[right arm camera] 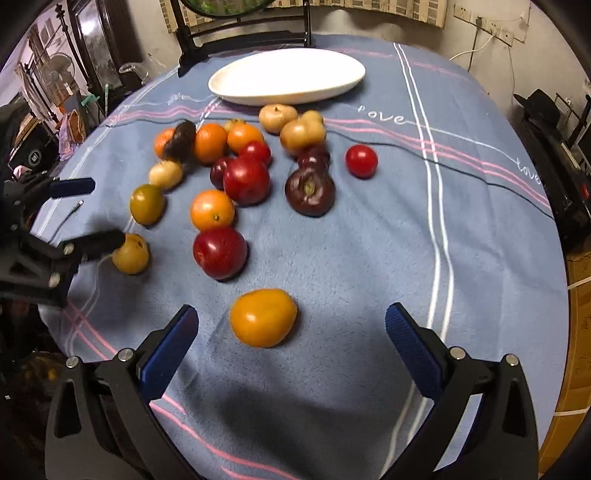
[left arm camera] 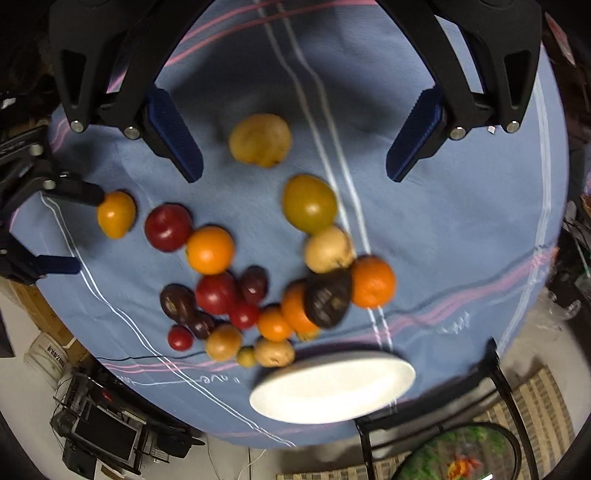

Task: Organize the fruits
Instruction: 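Move both grippers toward the fruit pile beside the white plate, then grasp the yellow round fruit with left gripper while right gripper grasps orange-yellow tomato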

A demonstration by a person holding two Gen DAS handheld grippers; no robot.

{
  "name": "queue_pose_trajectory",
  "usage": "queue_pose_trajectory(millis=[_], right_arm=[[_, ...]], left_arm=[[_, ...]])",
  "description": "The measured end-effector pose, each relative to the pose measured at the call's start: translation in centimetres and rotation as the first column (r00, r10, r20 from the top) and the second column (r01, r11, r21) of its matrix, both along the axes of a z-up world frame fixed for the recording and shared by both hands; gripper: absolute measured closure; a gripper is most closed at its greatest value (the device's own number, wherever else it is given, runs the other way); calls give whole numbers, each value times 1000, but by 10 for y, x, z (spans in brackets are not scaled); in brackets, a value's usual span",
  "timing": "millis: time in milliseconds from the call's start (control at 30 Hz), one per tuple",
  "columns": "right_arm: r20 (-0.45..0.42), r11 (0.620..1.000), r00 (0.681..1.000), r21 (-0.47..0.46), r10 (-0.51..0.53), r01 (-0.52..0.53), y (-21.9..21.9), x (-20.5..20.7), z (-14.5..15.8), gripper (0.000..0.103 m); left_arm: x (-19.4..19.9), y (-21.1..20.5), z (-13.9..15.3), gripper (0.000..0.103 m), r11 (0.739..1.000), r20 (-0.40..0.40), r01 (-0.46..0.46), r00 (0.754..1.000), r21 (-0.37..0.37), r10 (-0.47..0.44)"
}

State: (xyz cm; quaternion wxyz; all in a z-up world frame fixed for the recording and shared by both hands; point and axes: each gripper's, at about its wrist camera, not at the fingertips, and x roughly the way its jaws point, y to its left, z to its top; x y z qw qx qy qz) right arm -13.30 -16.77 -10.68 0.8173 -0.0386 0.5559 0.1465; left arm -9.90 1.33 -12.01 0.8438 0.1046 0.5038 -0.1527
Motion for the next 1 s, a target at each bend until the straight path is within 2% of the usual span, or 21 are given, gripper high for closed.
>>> queue_pose_trajectory(millis=[267, 300, 333, 400, 433, 467, 500, 567, 600, 833, 1000], right_arm=[[-99, 999, 995, 39, -17, 21, 2, 5, -20, 28], [-106, 999, 994, 38, -12, 16, 2, 5, -21, 30], [-108, 1000, 994, 28, -8, 11, 3, 4, -22, 38], [-98, 1000, 995, 25, 7, -5, 4, 2, -22, 44], [-99, 999, 995, 40, 23, -19, 5, 1, -21, 53], [-105, 998, 994, 56, 39, -34, 6, 2, -20, 60], [-107, 998, 993, 47, 43, -38, 7, 2, -20, 60], [-105, 998, 993, 43, 53, -49, 8, 1, -20, 60], [-108, 998, 993, 47, 50, -46, 7, 1, -20, 60], [-120, 997, 992, 74, 44, -35, 2, 2, -16, 60], [-116, 995, 993, 100, 32, -21, -5, 3, -6, 60]], left_arm=[[5, -2, -21, 2, 999, -48, -30, 998, -13, 29], [4, 0, -21, 2, 999, -56, -30, 998, -15, 29], [4, -2, -22, 2, 999, -61, -27, 998, -18, 26], [7, -5, -28, 4, 1000, -78, -17, 997, -12, 16], [8, -6, -31, 8, 1000, -90, -14, 996, -4, 13], [10, -8, -36, 28, 1000, -117, -5, 993, -4, 4], [11, -8, -40, 46, 1000, -148, 4, 989, -10, -5], [11, -9, -40, 52, 1000, -148, 14, 989, -11, -15], [12, -9, -39, 64, 999, -152, 24, 988, -25, -27], [13, -6, -35, 64, 997, -173, 24, 984, -76, -37], [18, 1, -10, 64, 991, -153, 5, 988, -133, -25]])
